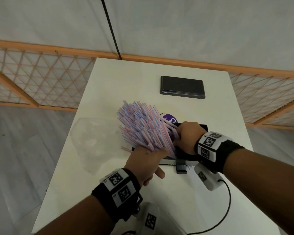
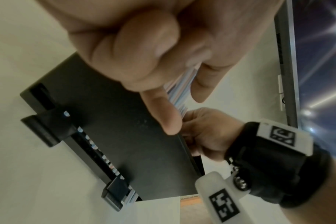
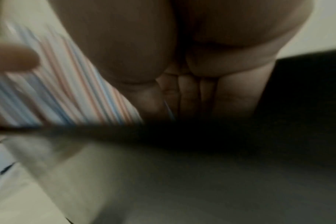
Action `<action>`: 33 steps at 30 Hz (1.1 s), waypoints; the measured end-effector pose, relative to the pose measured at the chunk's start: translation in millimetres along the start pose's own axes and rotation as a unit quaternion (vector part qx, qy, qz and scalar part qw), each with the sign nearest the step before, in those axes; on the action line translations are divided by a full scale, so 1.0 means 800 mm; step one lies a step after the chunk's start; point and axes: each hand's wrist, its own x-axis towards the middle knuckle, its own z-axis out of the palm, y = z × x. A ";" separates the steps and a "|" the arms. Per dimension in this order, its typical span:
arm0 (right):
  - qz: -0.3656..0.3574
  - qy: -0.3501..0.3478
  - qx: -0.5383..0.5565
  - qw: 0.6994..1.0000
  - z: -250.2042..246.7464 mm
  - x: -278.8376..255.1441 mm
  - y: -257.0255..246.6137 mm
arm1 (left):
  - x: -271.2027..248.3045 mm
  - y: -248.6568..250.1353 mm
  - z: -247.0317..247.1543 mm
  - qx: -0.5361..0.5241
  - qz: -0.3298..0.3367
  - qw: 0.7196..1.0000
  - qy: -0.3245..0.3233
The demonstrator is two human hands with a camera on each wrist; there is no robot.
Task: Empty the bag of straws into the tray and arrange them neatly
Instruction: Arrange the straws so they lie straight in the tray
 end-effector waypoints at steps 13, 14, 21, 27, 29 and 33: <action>-0.121 0.089 0.038 0.988 -0.026 -0.032 -0.027 | 0.005 0.008 0.003 -0.014 -0.061 0.998 -0.007; -0.120 0.093 0.065 0.986 -0.018 -0.033 -0.021 | 0.005 0.010 0.004 -0.013 -0.065 0.998 -0.014; -0.012 0.031 0.116 0.993 0.017 -0.038 0.014 | 0.003 0.022 0.009 -0.030 -0.128 0.989 -0.063; -0.050 -0.030 0.086 0.995 0.029 -0.041 0.006 | -0.001 0.033 0.025 -0.090 -0.177 0.976 -0.089; -0.057 -0.016 0.100 0.993 0.032 -0.040 0.006 | -0.001 0.031 0.028 -0.106 -0.178 0.974 -0.092; -0.090 0.024 0.126 0.988 0.032 -0.047 0.002 | -0.003 0.031 0.031 -0.158 -0.162 0.968 -0.113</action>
